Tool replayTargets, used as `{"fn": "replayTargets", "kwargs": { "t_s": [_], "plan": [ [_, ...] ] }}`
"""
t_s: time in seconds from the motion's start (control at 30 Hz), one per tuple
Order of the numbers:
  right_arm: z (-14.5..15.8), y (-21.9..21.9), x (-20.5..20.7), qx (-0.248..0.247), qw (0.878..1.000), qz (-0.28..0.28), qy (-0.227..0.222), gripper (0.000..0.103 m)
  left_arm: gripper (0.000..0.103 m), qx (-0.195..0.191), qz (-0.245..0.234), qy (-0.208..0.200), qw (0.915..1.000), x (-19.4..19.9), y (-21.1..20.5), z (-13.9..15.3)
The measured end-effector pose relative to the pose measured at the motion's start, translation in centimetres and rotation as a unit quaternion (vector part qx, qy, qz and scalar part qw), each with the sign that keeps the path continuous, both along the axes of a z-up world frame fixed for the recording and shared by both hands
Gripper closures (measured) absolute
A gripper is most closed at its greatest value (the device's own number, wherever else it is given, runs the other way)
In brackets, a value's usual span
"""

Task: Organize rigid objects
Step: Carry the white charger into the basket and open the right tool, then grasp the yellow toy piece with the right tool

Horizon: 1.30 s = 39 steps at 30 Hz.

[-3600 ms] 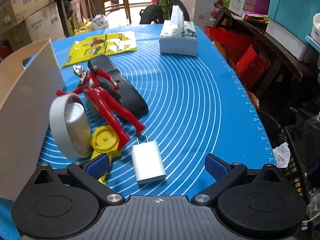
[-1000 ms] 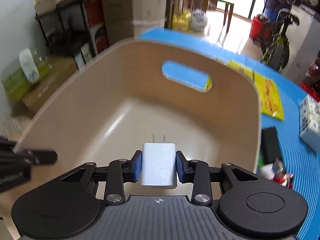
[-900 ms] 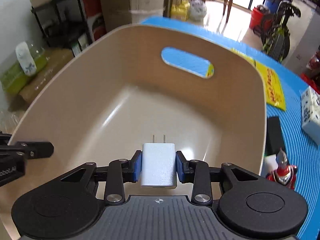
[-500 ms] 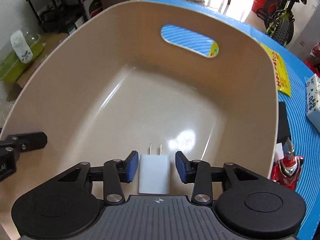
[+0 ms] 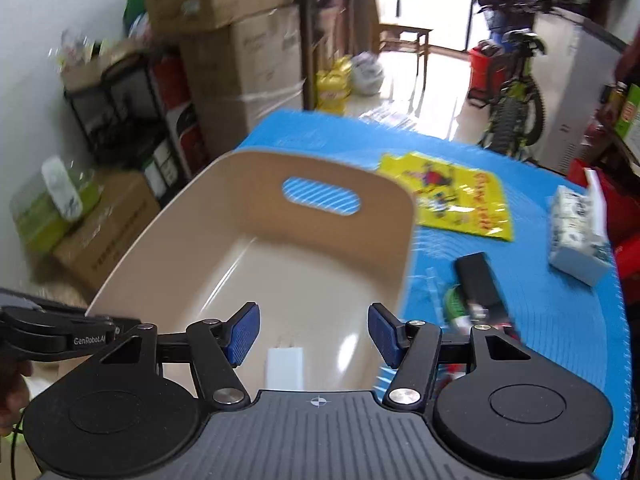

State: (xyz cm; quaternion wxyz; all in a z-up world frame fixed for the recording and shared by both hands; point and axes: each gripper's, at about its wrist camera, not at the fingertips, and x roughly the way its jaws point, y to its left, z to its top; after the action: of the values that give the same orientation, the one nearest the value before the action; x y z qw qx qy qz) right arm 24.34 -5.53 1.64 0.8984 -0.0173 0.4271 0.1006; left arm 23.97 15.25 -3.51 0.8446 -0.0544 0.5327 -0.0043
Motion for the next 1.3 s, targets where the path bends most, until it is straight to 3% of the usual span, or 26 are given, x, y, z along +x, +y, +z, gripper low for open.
{"fn": "replayTargets", "kwargs": {
  "t_s": [0.33, 0.5, 0.93, 1.3],
  "plan": [
    [-0.8, -7.0, -2.8, -0.017, 0.997, -0.073, -0.02, 0.035, 0.098, -0.003, 0.0, 0.0, 1.0, 0.0, 0.1, 0.0],
    [-3.3, -9.3, -4.3, -0.031, 0.994, -0.101, 0.016, 0.035, 0.098, -0.004, 0.001, 0.0, 1.0, 0.0, 0.2, 0.0],
    [-11.0, -9.9, -6.3, -0.024, 0.984, -0.142, 0.102, 0.035, 0.098, -0.004, 0.0, 0.001, 1.0, 0.0, 0.2, 0.0],
    [-13.2, -10.2, -5.5, -0.007, 0.983, -0.159, 0.094, 0.04, 0.098, -0.002, 0.0, 0.001, 1.0, 0.0, 0.1, 0.0]
  ]
}}
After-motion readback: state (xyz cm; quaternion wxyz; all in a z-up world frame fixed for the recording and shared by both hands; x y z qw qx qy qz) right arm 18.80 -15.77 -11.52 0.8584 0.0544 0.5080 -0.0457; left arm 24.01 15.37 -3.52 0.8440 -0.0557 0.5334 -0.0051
